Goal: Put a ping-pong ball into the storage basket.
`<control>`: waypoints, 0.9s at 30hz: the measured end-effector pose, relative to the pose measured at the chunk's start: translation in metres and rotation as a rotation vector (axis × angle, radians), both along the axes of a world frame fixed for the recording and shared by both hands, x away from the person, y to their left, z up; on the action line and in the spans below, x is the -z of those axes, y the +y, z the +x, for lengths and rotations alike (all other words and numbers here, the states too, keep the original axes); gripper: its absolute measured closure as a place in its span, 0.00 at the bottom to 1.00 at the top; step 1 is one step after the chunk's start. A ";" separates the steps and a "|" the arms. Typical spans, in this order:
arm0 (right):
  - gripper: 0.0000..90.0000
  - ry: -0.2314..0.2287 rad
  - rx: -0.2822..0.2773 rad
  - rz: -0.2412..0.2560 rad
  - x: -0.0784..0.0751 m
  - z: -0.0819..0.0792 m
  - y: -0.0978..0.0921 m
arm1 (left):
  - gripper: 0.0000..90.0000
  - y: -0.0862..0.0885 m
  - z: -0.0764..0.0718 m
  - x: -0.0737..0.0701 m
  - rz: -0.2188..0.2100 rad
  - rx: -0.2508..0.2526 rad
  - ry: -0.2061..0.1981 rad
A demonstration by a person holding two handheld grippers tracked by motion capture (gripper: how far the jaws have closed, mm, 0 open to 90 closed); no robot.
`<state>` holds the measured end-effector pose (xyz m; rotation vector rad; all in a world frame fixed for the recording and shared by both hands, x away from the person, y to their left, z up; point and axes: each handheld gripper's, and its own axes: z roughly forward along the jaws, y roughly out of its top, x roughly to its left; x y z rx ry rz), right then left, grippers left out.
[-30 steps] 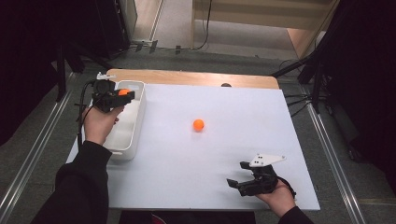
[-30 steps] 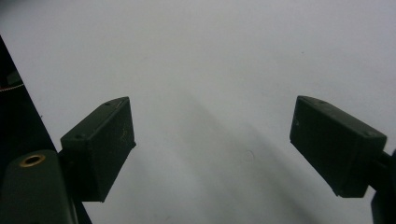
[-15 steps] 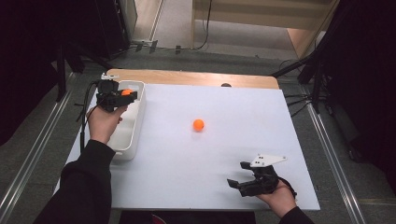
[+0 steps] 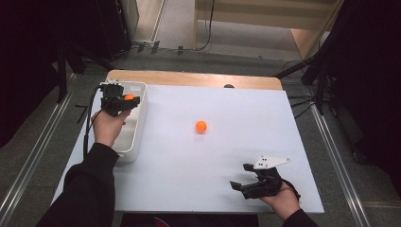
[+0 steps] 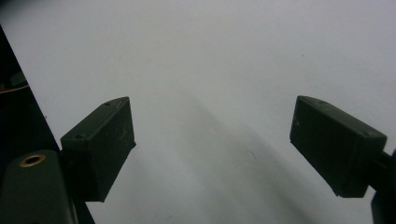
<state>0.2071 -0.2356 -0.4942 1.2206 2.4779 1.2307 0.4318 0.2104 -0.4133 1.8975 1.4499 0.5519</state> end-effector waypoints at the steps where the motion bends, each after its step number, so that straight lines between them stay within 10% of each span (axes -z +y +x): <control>1: 0.14 0.000 0.000 0.000 0.000 0.000 0.000 | 0.56 0.001 0.001 0.001 0.002 -0.003 0.009; 27: 0.14 -0.001 -0.032 0.008 -0.001 0.003 0.005 | 0.39 0.004 -0.003 -0.008 -0.031 0.028 -0.020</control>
